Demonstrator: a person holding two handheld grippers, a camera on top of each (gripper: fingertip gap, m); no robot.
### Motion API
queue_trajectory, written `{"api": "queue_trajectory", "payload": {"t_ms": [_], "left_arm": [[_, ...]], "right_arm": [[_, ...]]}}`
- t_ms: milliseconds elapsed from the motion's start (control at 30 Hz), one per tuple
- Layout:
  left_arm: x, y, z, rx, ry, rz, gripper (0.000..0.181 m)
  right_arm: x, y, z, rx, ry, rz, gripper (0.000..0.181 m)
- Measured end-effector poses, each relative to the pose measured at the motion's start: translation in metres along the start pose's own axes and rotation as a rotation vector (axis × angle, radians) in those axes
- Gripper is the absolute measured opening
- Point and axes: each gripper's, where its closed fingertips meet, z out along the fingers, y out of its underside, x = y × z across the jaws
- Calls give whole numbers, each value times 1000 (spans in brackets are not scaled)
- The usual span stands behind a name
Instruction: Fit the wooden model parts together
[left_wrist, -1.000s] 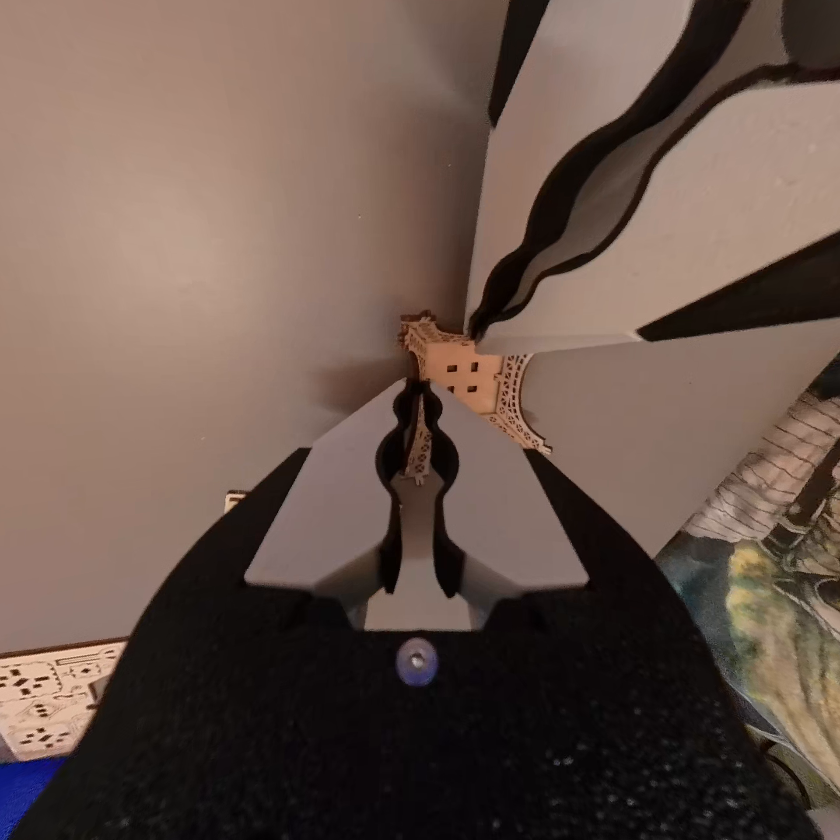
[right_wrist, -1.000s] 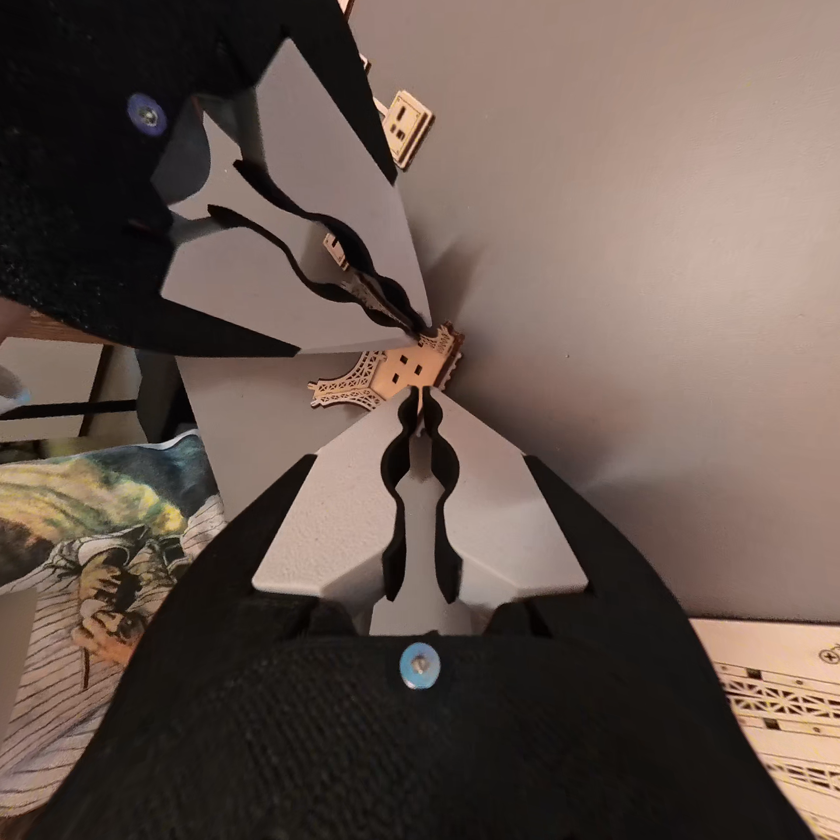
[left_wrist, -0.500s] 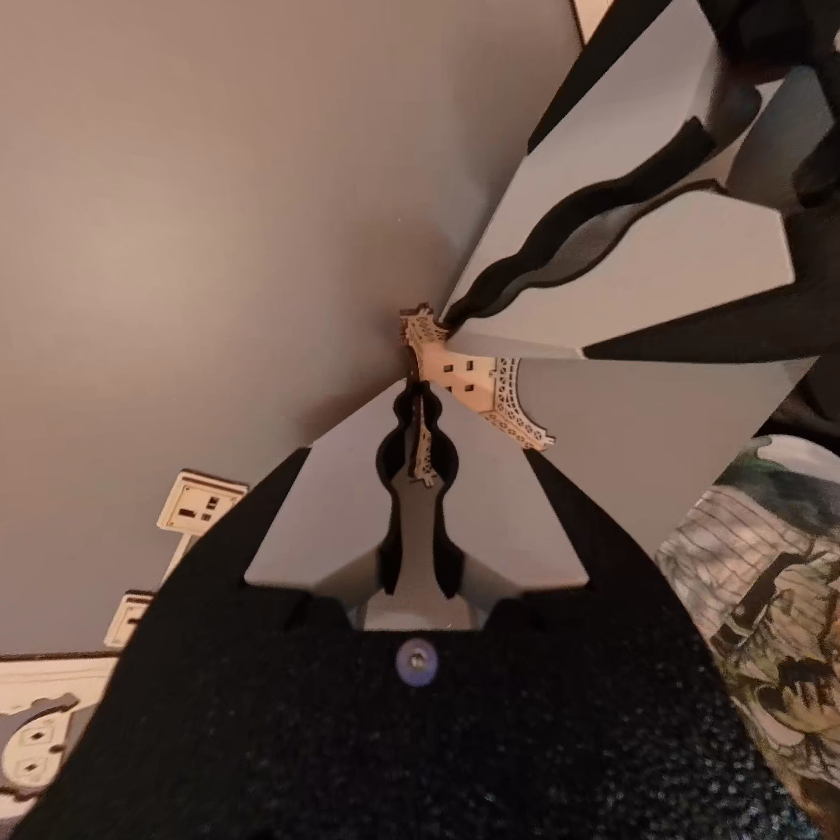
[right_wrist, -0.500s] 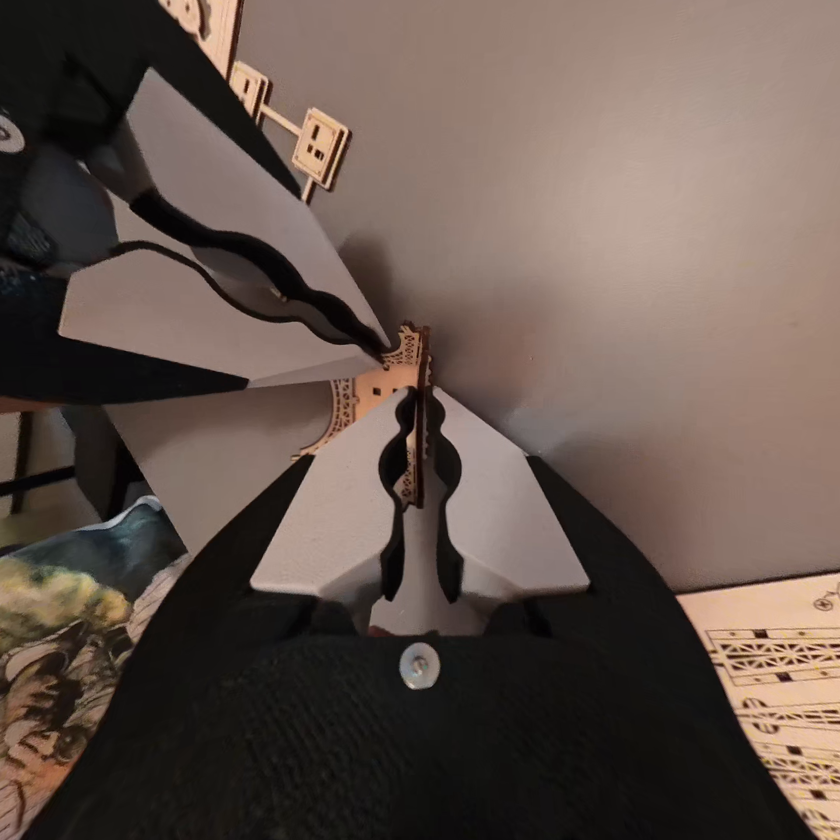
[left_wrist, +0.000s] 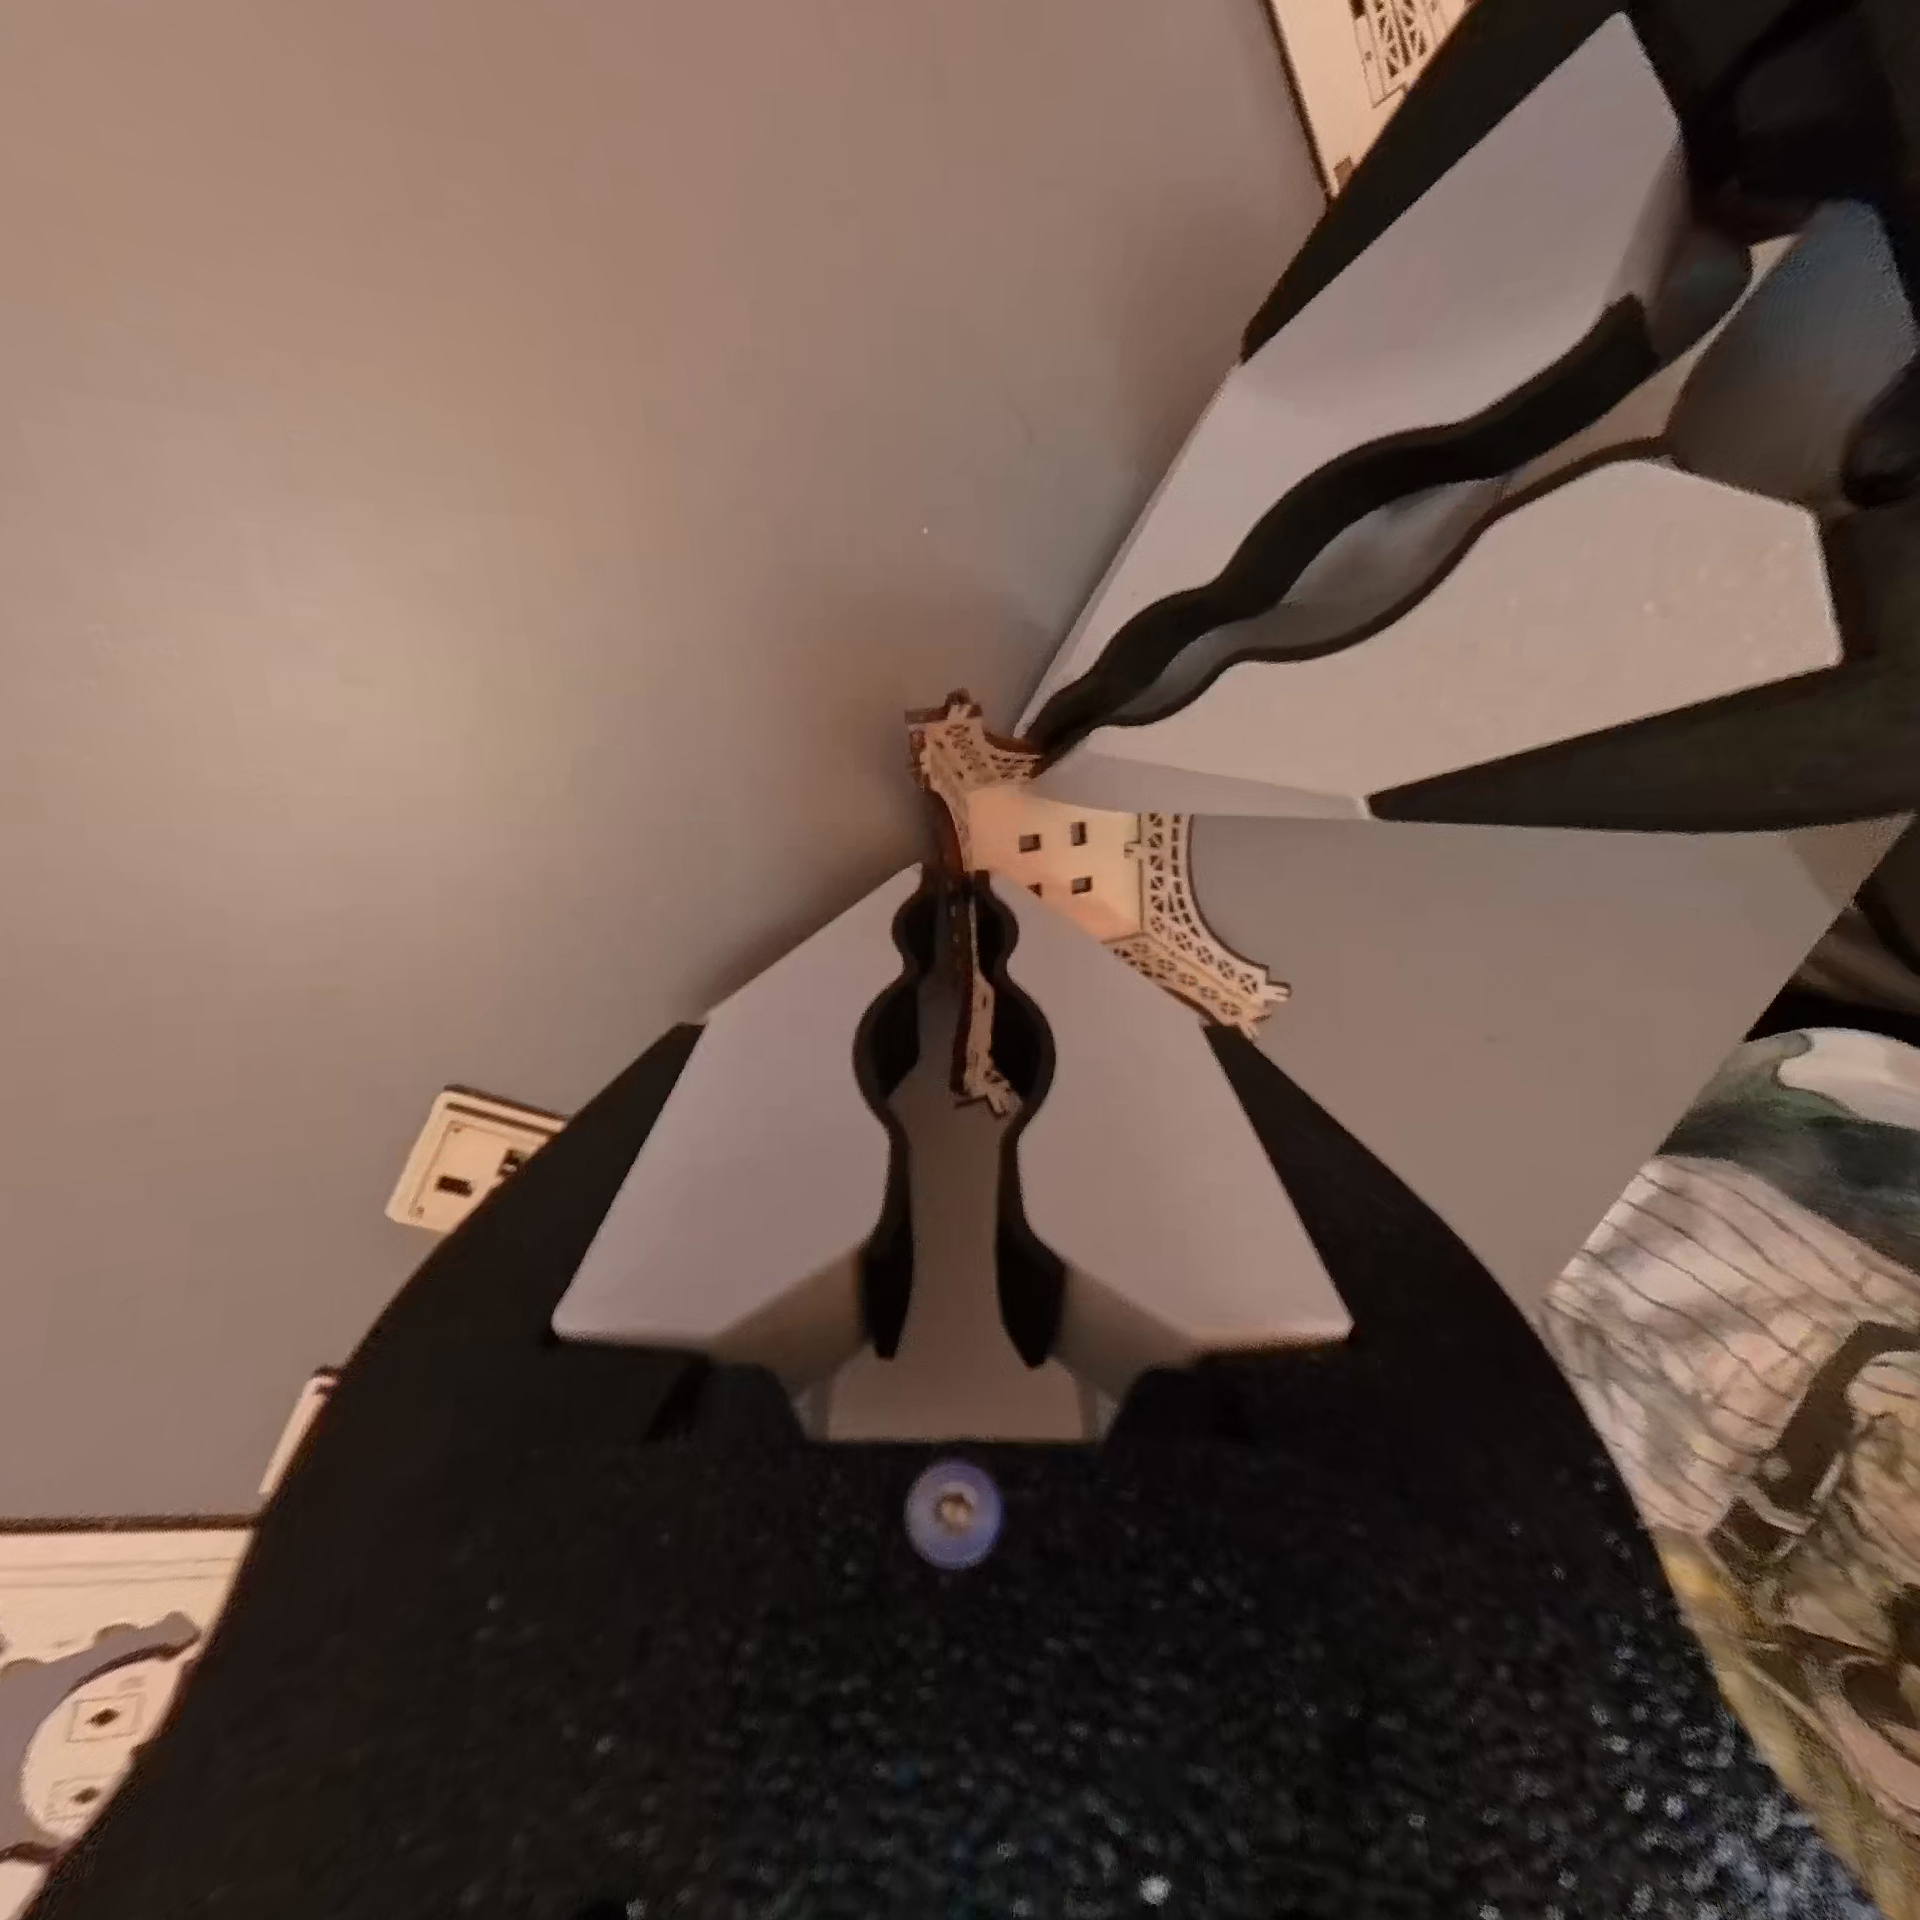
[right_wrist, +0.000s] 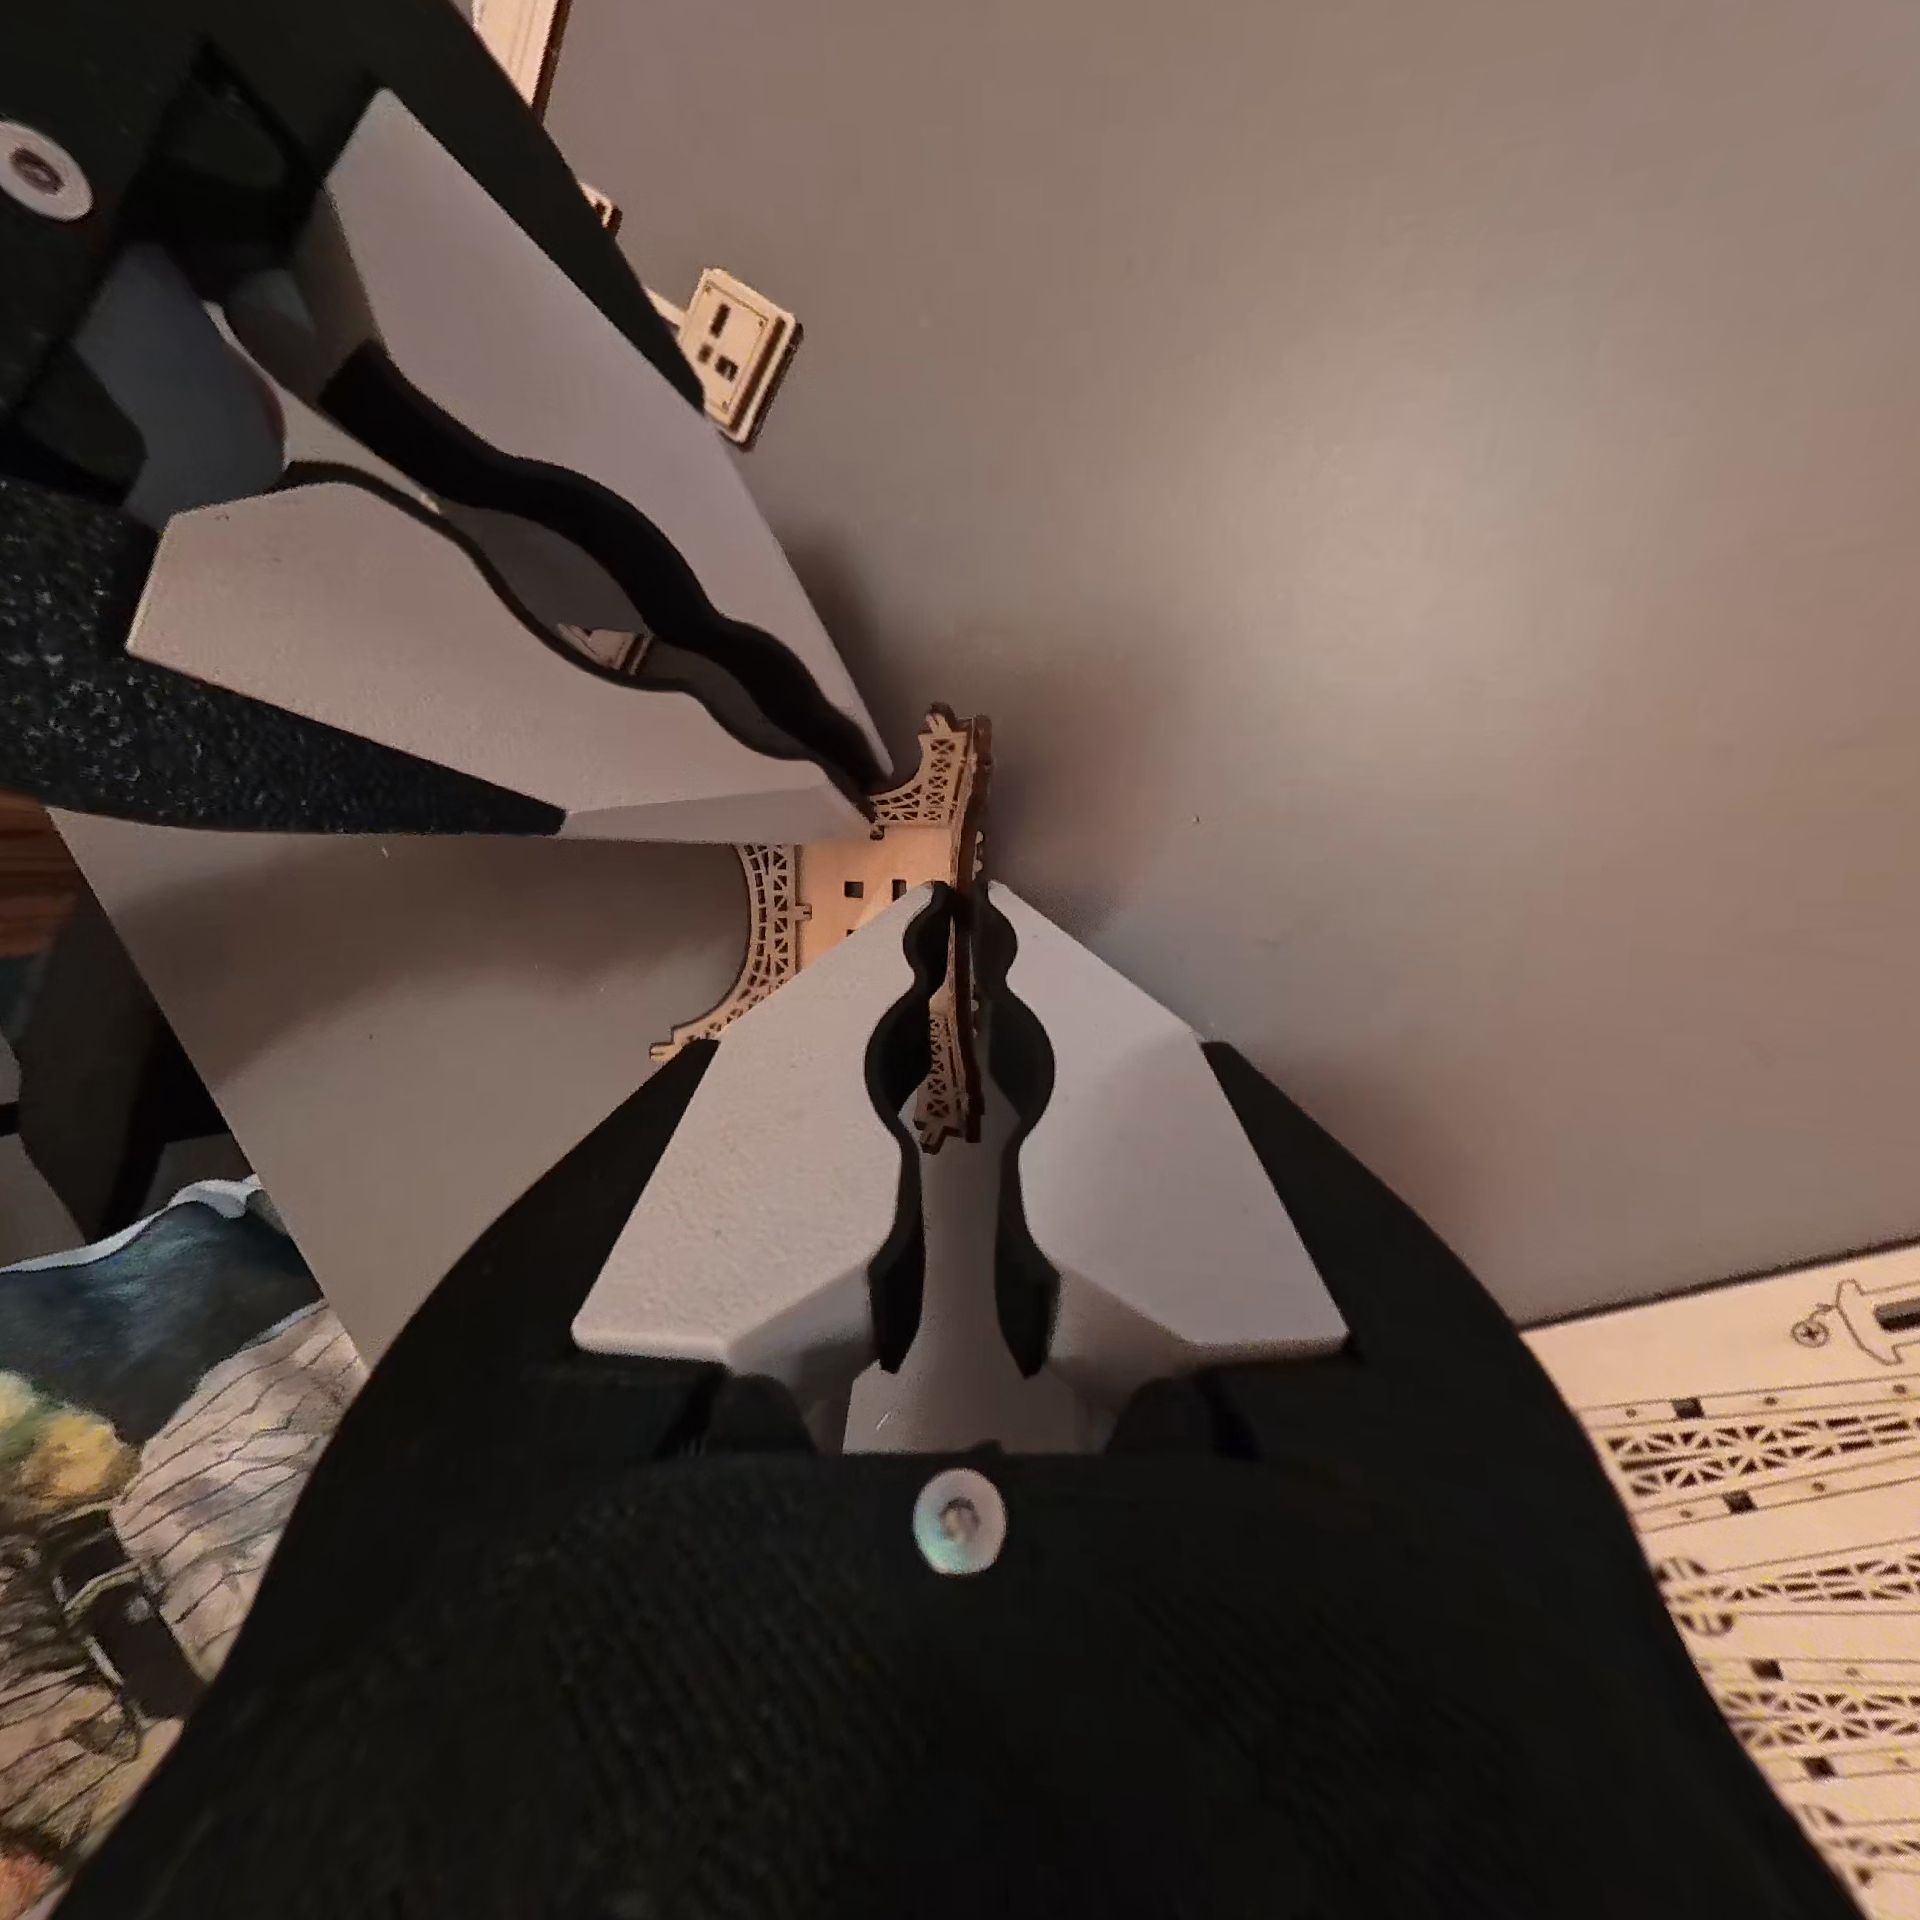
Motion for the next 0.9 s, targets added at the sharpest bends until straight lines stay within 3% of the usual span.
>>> {"api": "queue_trajectory", "payload": {"t_ms": [367,533,633,900], "left_arm": [[-5,3,-2,-44,9,14,2],[-4,1,-1,-22,15,-40,1],[-4,1,-1,-12,1,-48,0],[-4,0,-1,-8,-15,-52,1]], "right_arm": [[-3,-7,6,-1,15,-146,2],[-5,-8,-6,5,31,-105,3],[-11,3,-11,-80,3,-77,0],[-14,5,-1,-154,-27,-45,0]]}}
